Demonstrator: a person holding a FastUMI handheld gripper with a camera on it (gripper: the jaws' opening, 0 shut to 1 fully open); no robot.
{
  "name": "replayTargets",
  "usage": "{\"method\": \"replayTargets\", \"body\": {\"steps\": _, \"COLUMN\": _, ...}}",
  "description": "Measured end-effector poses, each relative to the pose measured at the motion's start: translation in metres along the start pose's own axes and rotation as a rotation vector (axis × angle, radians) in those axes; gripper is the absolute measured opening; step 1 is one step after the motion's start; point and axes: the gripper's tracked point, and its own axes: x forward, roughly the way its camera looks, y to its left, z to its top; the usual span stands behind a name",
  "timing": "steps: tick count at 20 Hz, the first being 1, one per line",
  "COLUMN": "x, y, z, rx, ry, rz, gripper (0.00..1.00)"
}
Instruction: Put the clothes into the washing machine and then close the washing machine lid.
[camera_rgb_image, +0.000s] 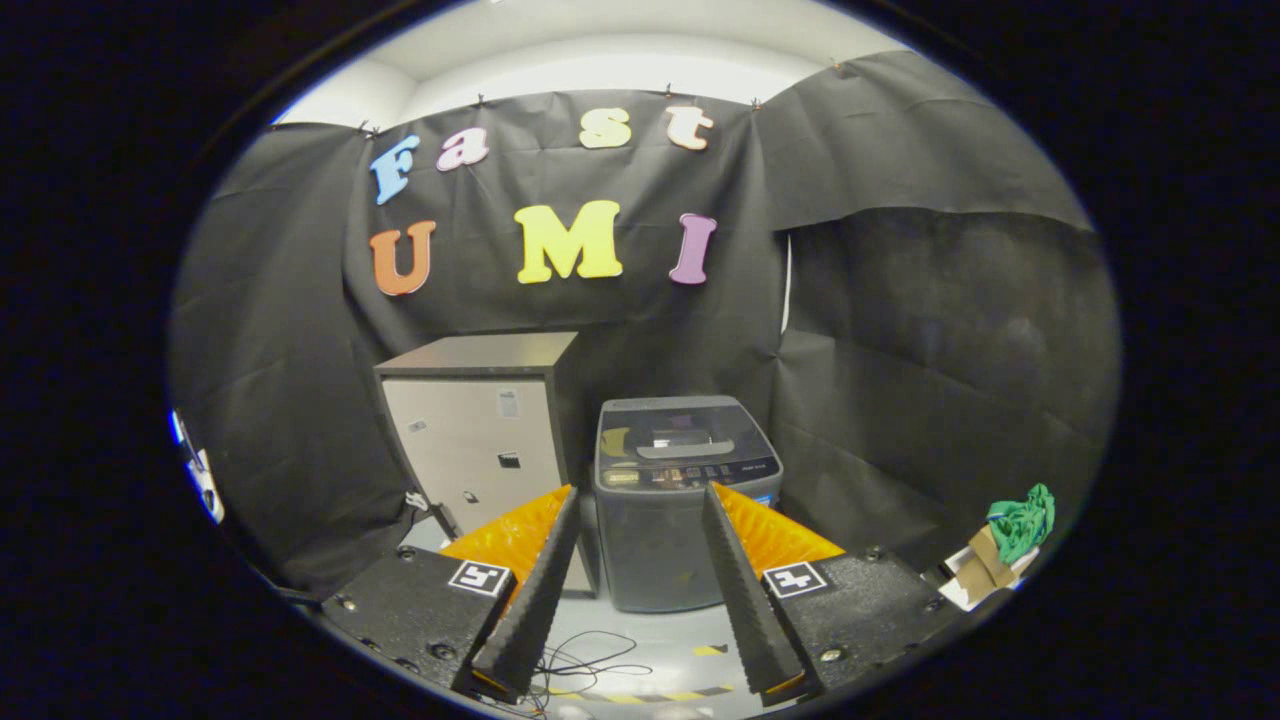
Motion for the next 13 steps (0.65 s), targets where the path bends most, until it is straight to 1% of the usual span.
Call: {"method": "replayTargets", "body": {"steps": 13, "x": 0.0019, "y": -0.0013, "z": 0.0055, "rx": -0.025, "ry": -0.041, "rz": 0.000, "gripper": 0.78}}
